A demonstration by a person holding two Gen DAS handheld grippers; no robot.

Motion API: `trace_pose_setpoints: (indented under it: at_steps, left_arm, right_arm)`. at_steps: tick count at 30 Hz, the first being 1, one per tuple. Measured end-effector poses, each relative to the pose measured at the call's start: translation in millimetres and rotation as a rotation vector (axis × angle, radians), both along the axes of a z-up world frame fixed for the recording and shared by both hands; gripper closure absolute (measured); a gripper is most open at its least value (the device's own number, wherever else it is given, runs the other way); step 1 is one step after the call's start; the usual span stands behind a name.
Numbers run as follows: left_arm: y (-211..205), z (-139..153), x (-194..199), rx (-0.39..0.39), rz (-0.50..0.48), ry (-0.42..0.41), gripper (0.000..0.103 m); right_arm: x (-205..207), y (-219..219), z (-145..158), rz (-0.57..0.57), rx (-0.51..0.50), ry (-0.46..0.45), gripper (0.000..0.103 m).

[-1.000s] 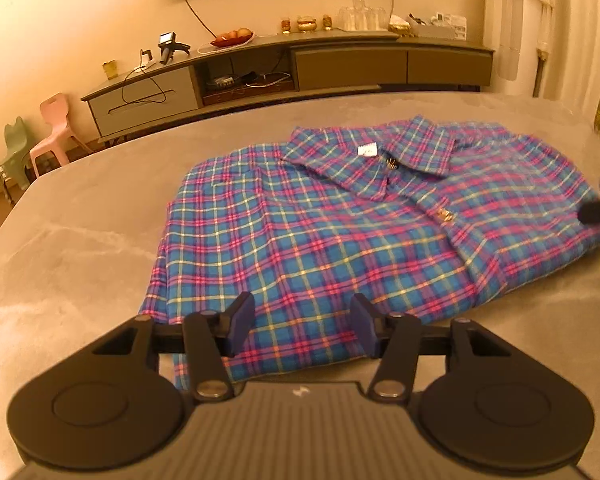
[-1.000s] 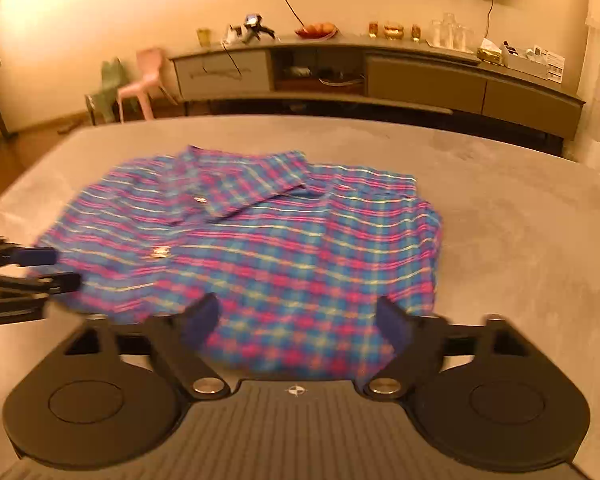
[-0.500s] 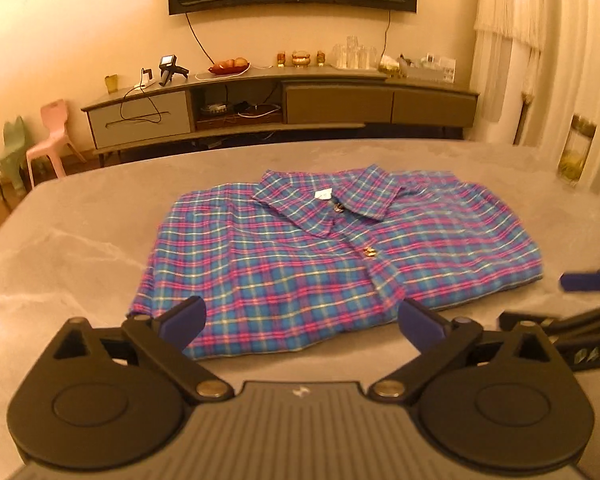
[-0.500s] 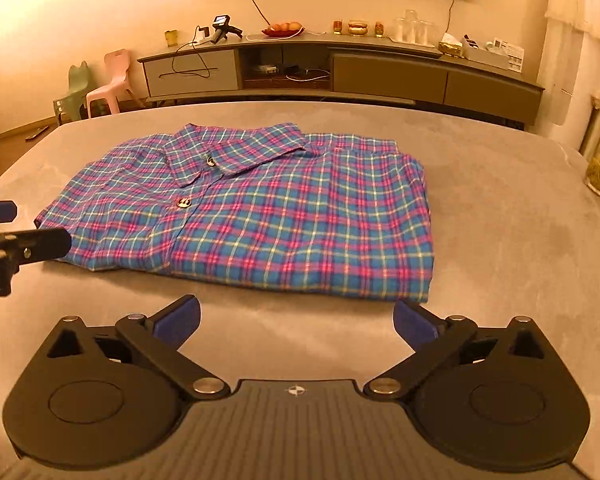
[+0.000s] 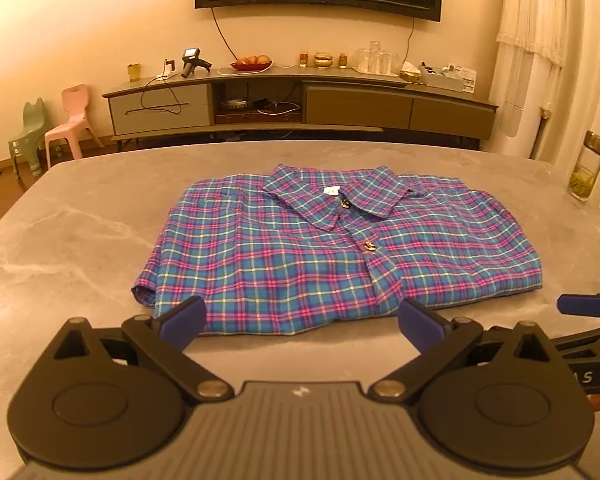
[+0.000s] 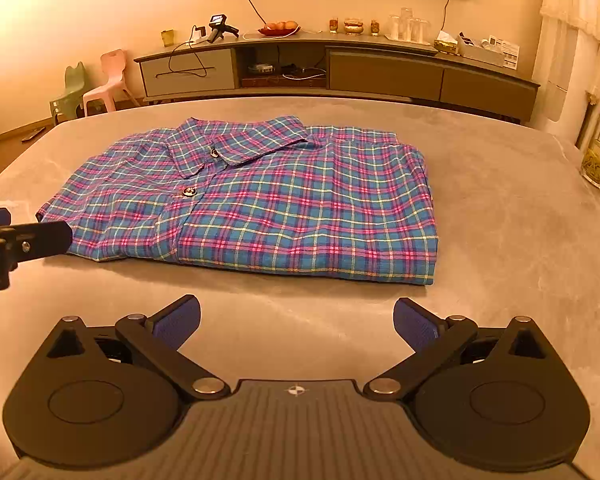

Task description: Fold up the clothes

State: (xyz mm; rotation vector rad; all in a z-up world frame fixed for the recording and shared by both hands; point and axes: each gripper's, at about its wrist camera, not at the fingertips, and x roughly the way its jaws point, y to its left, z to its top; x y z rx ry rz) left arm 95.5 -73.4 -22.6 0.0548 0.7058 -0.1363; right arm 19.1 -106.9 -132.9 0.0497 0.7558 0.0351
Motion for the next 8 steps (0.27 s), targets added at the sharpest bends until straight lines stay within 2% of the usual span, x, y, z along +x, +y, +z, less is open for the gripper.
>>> trace_pose_setpoints:
  at_steps: [8]
  left_arm:
    - [-2.3,-3.3,-0.4,0.019,0.005,0.011,0.0]
  right_arm:
    - [3.0,-0.4,0.0,0.001,0.007,-0.003,0.001]
